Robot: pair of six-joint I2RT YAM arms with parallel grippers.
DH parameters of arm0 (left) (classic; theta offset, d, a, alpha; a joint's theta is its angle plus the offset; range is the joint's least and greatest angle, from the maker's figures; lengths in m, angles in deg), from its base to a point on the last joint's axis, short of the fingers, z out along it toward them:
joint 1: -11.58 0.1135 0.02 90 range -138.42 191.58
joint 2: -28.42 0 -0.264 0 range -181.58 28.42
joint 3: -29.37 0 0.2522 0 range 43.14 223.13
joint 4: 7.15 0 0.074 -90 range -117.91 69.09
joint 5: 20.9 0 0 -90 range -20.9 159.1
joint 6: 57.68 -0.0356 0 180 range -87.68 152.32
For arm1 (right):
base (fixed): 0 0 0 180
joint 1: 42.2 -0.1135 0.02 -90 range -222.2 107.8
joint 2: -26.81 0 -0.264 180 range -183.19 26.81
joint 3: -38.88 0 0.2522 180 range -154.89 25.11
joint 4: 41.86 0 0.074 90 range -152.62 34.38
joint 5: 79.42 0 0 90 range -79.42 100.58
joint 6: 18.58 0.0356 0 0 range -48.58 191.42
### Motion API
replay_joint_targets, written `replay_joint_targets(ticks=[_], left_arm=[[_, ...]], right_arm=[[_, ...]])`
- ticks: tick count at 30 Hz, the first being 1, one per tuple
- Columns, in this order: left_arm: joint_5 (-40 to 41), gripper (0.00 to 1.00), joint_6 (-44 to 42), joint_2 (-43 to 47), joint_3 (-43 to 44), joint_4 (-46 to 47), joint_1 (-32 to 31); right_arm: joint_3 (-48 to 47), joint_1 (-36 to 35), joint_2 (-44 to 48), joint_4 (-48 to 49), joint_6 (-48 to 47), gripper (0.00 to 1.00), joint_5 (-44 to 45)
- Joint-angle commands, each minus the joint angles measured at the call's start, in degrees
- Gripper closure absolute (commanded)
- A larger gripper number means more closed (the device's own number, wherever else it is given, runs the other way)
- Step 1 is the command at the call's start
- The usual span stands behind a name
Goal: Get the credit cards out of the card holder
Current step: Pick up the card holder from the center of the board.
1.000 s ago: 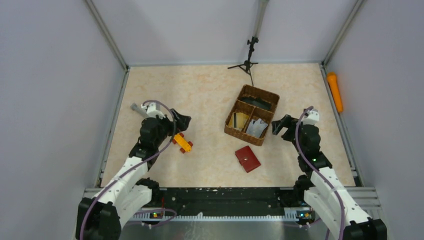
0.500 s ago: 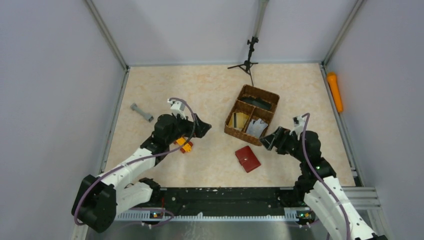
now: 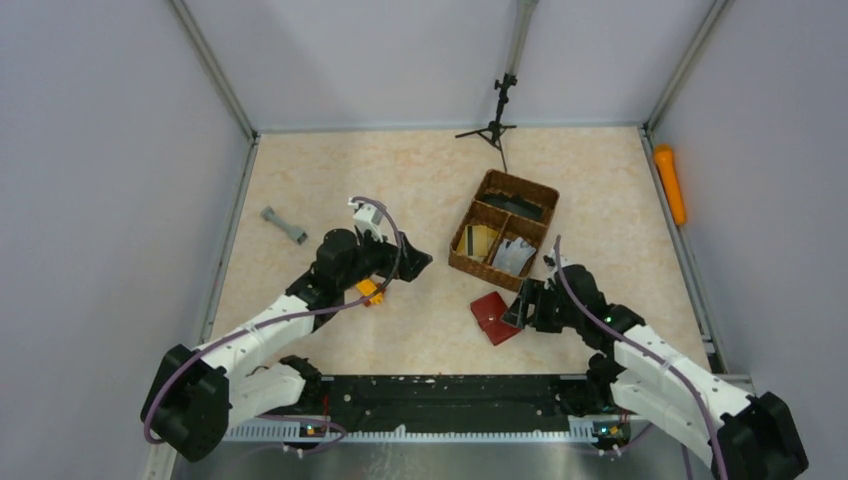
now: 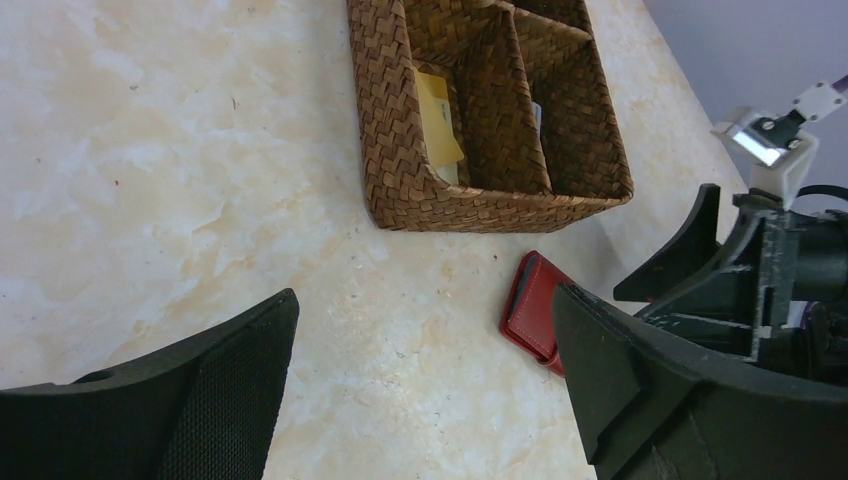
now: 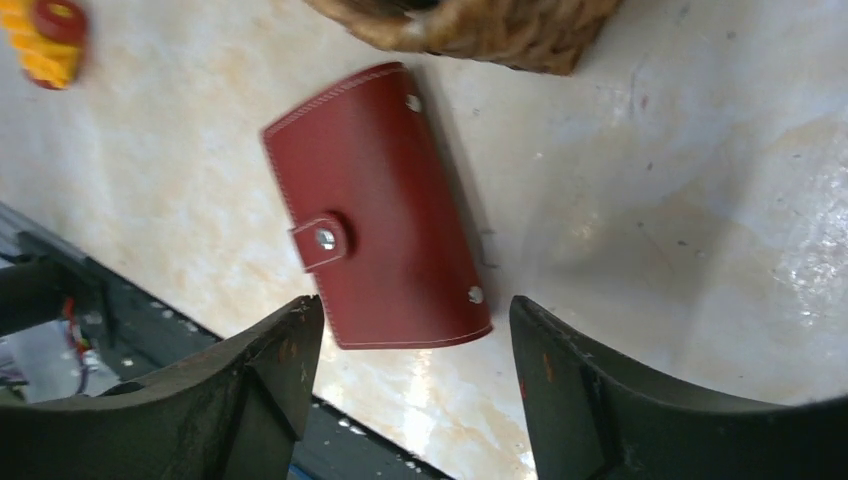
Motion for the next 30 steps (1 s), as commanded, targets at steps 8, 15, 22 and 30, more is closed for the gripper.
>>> replay_joint_targets(ticks=[8, 15, 22, 30], left_arm=[[0.3, 0.01, 0.57, -1.06, 3.06, -1.73, -0.78], [0.36, 0.01, 1.46, -1.2, 3.82, -3.32, -0.77], [-4.79, 0.01, 3.4, 0.06, 2.37, -4.3, -0.92], [-14.83, 0.01, 10.88, 7.06, -2.23, -0.85, -1.31]], right_arm=[[-1.88, -8.43, -12.65, 6.55, 1.34, 0.51, 9.41], [-4.41, -10.11, -14.52, 8.08, 1.52, 1.0, 9.48], [-5.13, -10.16, -3.21, 10.5, 2.06, 1.0, 4.31], [-9.78, -10.12, 0.68, 15.55, 0.93, 1.0, -3.82]])
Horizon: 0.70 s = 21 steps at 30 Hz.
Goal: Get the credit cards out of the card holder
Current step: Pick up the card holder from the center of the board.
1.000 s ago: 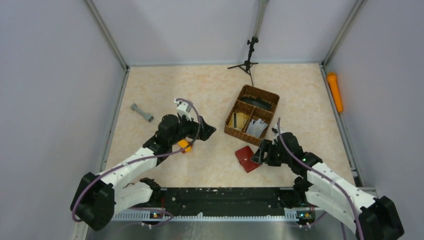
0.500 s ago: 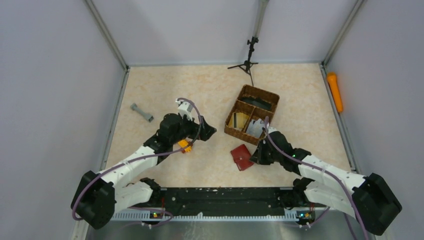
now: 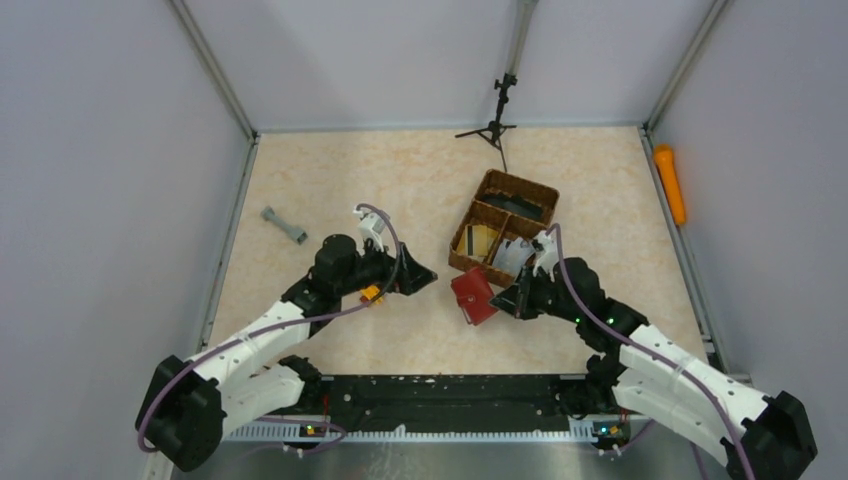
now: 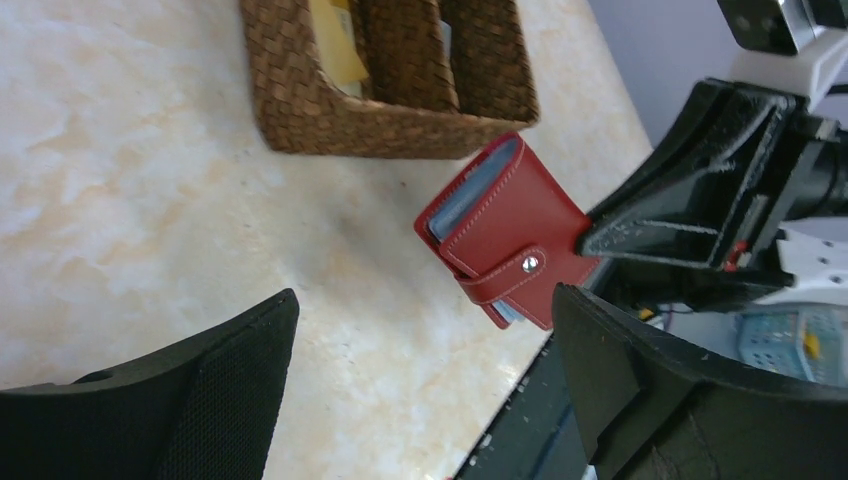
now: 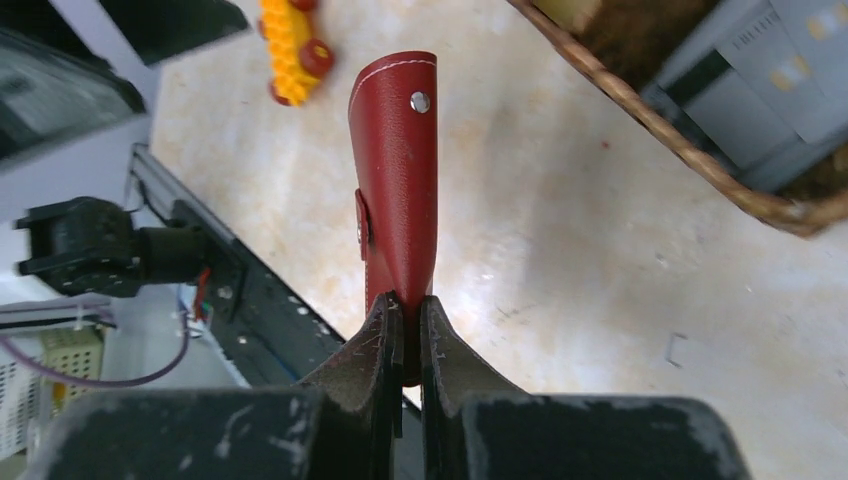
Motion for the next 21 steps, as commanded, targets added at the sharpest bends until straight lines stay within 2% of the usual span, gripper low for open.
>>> replay_joint_targets(ticks=[1, 7, 16, 18, 21], left_arm=[[-8.08, 0.01, 6.92, 6.36, -2.82, 5.06, -0.17], [-9.36, 0.01, 12.21, 11.51, -4.24, 6.77, -0.23], [-16.48, 0.03, 17.93, 6.78, -1.65, 12.3, -0.22], [-16.13, 0.07, 18.77, 5.9, -1.26, 12.63, -0.22], [-16.61, 0.27, 20.74, 5.37, -1.62, 15.79, -0.28]], right_arm=[[-6.25, -0.58, 1.77, 6.46, -0.89, 1.0, -5.26], [-6.4, -0.57, 3.69, 16.54, 3.07, 1.0, -9.84], [-6.01, -0.57, 0.06, 28.05, 8.61, 1.0, -19.42], [-5.23, -0.57, -0.14, 30.16, 9.42, 1.0, -19.94], [-4.86, -0.7, -0.19, 30.42, 9.29, 1.0, -20.43]])
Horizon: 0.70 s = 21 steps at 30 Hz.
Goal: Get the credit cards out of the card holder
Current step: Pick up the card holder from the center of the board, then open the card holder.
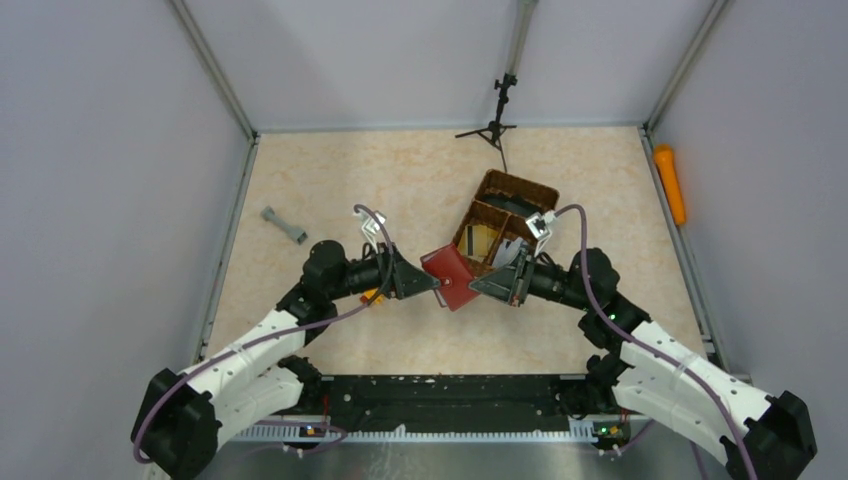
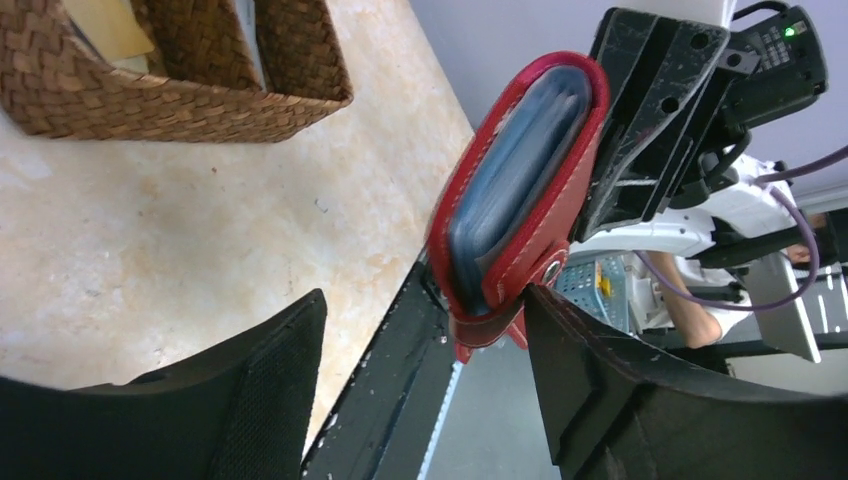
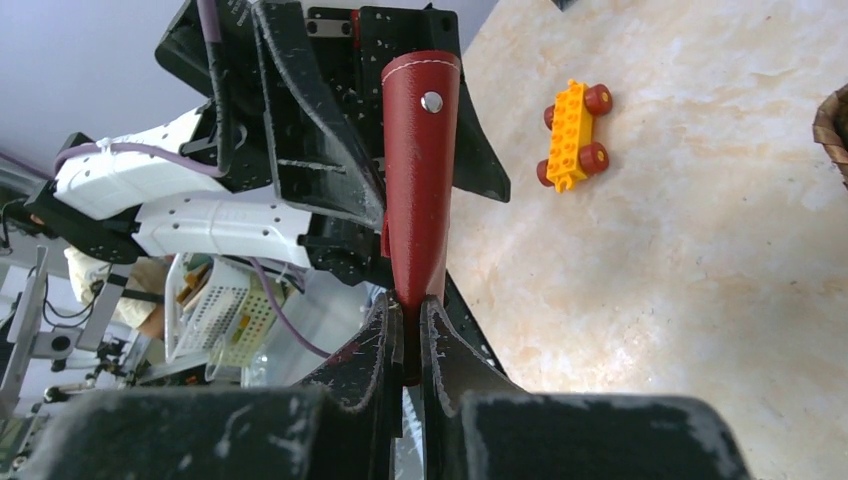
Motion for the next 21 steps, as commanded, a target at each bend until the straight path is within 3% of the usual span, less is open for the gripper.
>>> replay_joint_targets(ticks=[1, 7, 12, 13, 18, 21], left_arm=[[-1.77, 0.35, 3.64, -0.55, 1.76, 7.45, -0.23], [-2.81, 0.77, 5.68, -0.52, 1.01, 10.08, -0.21], [-2.5, 0.96, 6.53, 1.05, 0.25, 10.5, -0.2], [-2.43, 0.98, 6.62, 1.41, 0.17, 10.52, -0.18], [-3.34, 1.0, 7.3, 2.99, 0.01, 10.99, -0.24], [-5.31, 1.0, 8.56, 3.66, 0.12, 12.76, -0.16]], right_arm=[[-1.17, -0.63, 0.35, 7.54, 1.32, 1.0, -3.54], [-1.56, -0.7, 0.27, 5.3, 0.26, 1.0, -3.49], [-0.98, -0.6, 0.16, 4.81, 0.05, 0.99, -3.97], [-0.94, -0.65, 0.13, 4.85, 0.0, 0.93, -4.03], [-0.63, -0.66, 0.12, 5.18, -0.49, 0.41, -3.83], [-0.64, -0.65, -0.12, 5.3, -0.78, 0.24, -3.43]])
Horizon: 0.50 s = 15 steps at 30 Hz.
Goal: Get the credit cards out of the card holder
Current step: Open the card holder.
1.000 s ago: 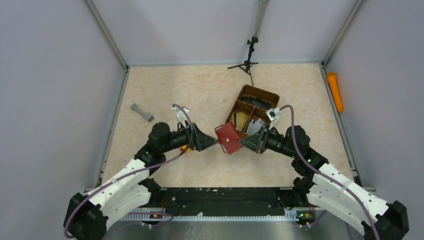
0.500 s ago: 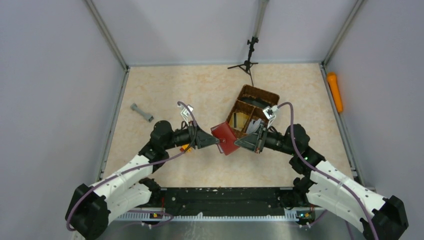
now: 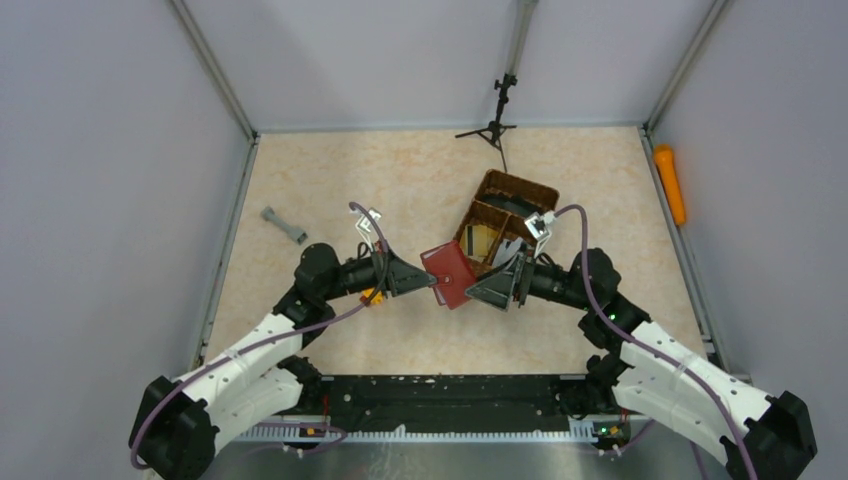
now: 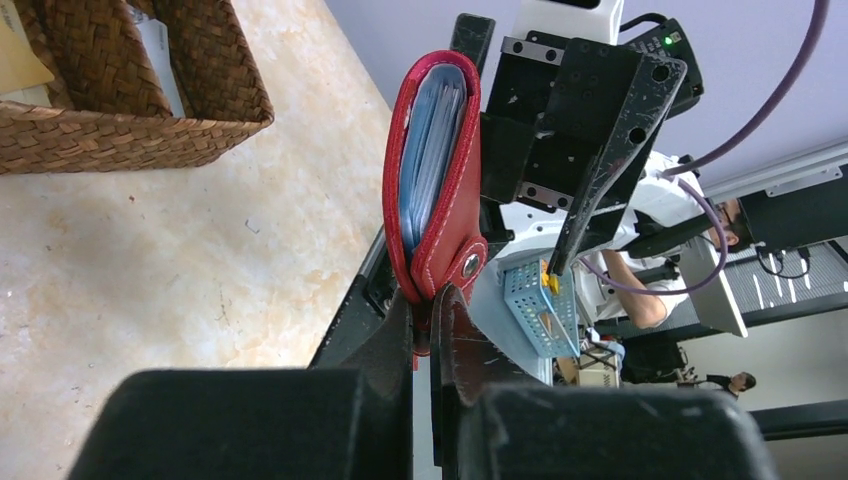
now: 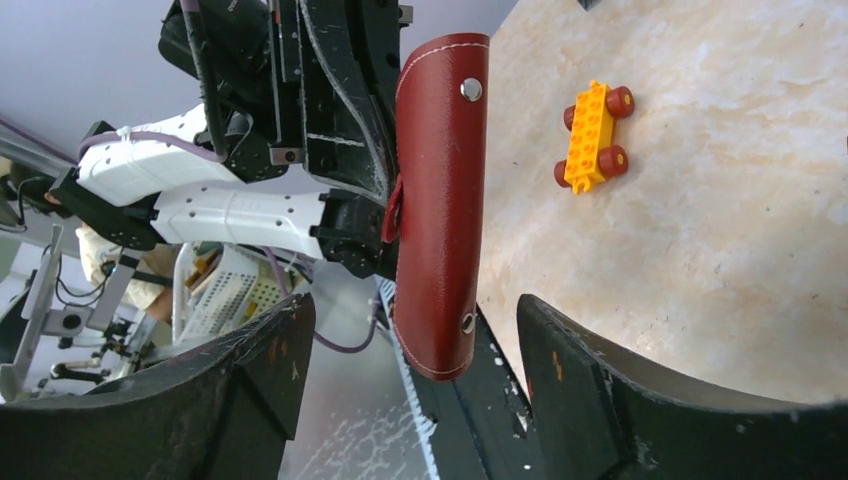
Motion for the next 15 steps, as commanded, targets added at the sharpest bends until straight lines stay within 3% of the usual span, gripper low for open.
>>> replay_joint_targets(ticks=[1, 7, 8, 12, 13, 15], left_arm=[[-2.82, 1.0, 2.11, 2.01, 0.34, 6.46, 0.08], [-6.28, 1.0, 4.9, 2.3, 0.69, 10.42, 0.06], [-6.58, 1.0, 5.09, 2.23, 0.85, 10.61, 0.03], [-6.86, 0.98, 4.44, 1.47, 1.85, 7.81, 0.08], [-6.58, 0.95, 3.48, 1.4, 2.23, 6.2, 0.1], [-2.65, 0.72, -2.57, 2.08, 4.81, -5.73, 0.05]], right_arm=[[-0.75, -0.64, -0.2, 3.34, -0.83, 0.21, -1.1], [-0.68, -0.66, -2.77, 6.48, 0.04, 0.15, -3.32], [-0.56, -0.66, -3.24, 7.71, 0.62, 0.21, -3.88], [-0.23, -1.07, -4.74, 12.03, 2.57, 0.71, -5.31], [-0.57, -1.17, -4.92, 11.67, 2.48, 0.8, -5.26], [-1.4, -1.23, -4.56, 8.67, 1.3, 0.93, -3.82]])
